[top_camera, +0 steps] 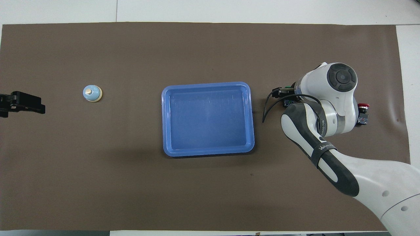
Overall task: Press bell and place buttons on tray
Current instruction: 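Carry the green button into the blue tray and open the right gripper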
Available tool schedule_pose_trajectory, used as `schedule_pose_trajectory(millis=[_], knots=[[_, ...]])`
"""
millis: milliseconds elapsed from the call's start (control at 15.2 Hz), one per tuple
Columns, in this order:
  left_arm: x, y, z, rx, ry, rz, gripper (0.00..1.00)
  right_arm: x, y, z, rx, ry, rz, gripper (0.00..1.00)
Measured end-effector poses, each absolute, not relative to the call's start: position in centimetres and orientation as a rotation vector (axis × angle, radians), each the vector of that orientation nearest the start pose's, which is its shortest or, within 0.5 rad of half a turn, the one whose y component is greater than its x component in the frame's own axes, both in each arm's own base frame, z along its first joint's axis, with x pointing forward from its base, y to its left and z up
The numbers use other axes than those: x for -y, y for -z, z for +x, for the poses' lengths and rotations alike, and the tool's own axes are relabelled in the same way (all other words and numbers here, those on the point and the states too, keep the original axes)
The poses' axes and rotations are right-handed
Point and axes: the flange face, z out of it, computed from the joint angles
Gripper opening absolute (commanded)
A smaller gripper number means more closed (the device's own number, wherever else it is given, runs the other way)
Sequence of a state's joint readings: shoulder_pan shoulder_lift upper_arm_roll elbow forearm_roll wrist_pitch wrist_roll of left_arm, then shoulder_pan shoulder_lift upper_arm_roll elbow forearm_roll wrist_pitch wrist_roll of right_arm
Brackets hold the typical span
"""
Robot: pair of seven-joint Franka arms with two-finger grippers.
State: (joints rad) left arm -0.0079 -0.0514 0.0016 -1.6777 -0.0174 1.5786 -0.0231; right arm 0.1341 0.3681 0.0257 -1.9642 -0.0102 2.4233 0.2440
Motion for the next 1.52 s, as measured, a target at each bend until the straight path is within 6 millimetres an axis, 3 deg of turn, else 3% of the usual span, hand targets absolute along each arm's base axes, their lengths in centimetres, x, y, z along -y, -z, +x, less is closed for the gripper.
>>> schedule_pose_trajectory(millis=[66,264,791,922,1054,1252,1384,1515], knots=[[0.5,-60.3,53.7,0.027,-0.076,-3.157,1.0,-9.8,-29.2,61.4,-0.123,0.13,-3.117,0.84],[0.5,-60.3,53.7,0.027,-0.076,-3.157,1.0,-9.8,-28.9,61.2,-0.123,0.12,-3.119,0.0],[0.5,-60.3,53.7,0.027,-0.076,-3.157,1.0,-10.0,-29.0,61.2,-0.117,0.108,-3.121,0.0],[0.5,-60.3,53.7,0.027,-0.076,-3.157,1.0,-11.1,-30.0,61.3,-0.091,0.082,-3.126,0.0],[0.5,-60.3,53.7,0.027,-0.076,-3.157,1.0,-14.6,-32.8,61.5,-0.071,0.047,-3.13,0.0],[0.5,-60.3,53.7,0.027,-0.076,-3.157,1.0,-22.9,-37.0,60.2,-0.108,0.048,-3.124,0.0],[0.5,-60.3,53.7,0.027,-0.076,-3.157,1.0,-27.4,-37.2,58.4,-0.096,0.049,-3.121,0.0],[0.5,-60.3,53.7,0.027,-0.076,-3.157,1.0,-29.8,-36.1,56.9,-0.053,0.031,-3.127,0.0]])
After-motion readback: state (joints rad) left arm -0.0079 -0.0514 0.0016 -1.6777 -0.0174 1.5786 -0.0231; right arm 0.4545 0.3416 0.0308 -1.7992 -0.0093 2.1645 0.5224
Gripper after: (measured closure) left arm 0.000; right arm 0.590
